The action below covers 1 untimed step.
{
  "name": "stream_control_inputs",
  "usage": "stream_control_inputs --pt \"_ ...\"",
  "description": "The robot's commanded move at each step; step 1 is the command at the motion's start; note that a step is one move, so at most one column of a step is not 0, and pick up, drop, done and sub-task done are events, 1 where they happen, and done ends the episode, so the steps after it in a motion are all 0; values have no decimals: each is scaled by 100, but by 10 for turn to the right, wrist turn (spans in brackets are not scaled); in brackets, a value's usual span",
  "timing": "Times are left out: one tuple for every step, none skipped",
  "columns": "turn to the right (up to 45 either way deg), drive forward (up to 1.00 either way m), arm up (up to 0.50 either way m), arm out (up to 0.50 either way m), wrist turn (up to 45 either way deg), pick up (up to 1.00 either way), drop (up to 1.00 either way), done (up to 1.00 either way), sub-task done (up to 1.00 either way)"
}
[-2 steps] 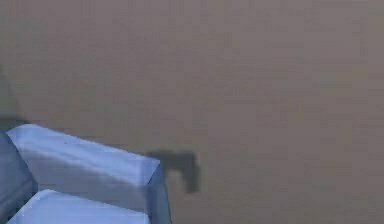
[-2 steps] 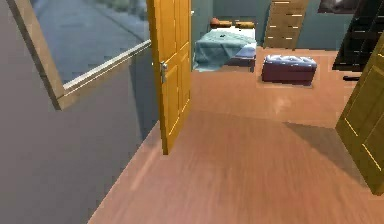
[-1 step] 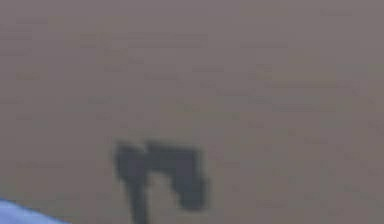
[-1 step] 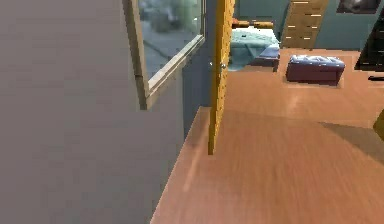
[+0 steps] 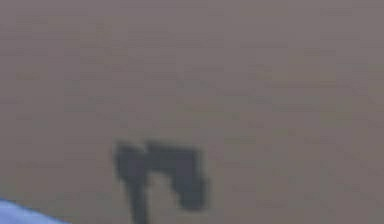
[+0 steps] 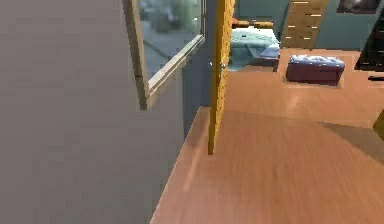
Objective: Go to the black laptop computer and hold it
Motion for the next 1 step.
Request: stream_control_inputs --pt "-450 0 0 0 0 0 0 0 0"
